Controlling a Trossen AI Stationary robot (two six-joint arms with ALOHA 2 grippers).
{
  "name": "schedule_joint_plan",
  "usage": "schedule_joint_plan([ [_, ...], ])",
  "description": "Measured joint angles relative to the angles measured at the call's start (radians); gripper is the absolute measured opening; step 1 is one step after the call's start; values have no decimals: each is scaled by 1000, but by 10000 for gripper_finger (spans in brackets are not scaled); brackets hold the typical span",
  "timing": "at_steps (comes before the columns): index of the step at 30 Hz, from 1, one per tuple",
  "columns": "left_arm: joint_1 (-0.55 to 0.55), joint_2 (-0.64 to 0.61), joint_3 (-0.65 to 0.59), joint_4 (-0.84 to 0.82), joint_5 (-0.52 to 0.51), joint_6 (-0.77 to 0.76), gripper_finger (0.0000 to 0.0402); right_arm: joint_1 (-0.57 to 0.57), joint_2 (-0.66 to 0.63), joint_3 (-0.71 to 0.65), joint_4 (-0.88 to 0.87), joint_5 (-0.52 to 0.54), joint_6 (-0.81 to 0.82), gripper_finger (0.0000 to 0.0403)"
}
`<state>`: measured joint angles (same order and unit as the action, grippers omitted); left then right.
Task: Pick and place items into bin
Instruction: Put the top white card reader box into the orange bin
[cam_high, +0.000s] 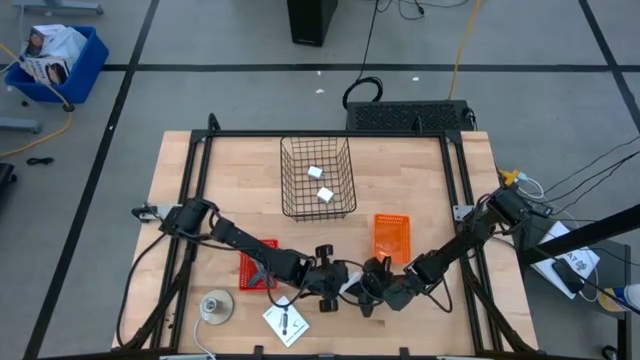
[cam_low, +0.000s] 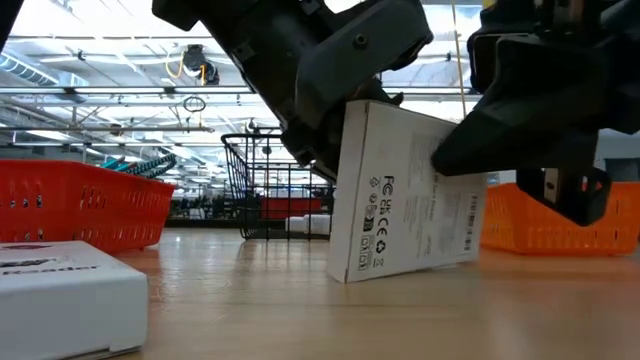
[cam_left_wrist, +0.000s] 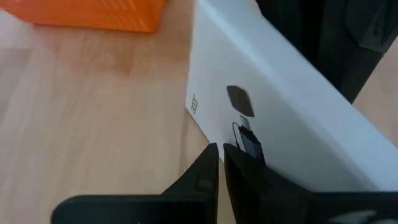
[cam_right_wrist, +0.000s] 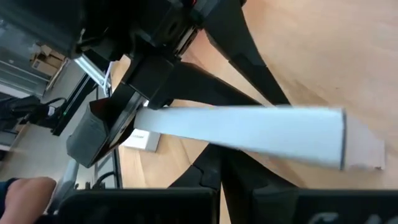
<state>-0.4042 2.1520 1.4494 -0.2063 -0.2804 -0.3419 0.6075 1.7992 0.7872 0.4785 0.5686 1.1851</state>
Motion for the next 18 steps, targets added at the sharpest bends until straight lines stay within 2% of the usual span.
schedule_joint_plan([
  [8, 21, -54, -3, -152, 29, 18, 35, -45, 0, 0, 17, 17, -30, 0],
  [10, 23, -82, -3, -173, 27, 23, 35, -55, 0, 0, 21, -9, -35, 0],
  [18, 27, -88, -2, -165, 44, 13, 35, -53, -1, 0, 41, -42, -38, 0],
])
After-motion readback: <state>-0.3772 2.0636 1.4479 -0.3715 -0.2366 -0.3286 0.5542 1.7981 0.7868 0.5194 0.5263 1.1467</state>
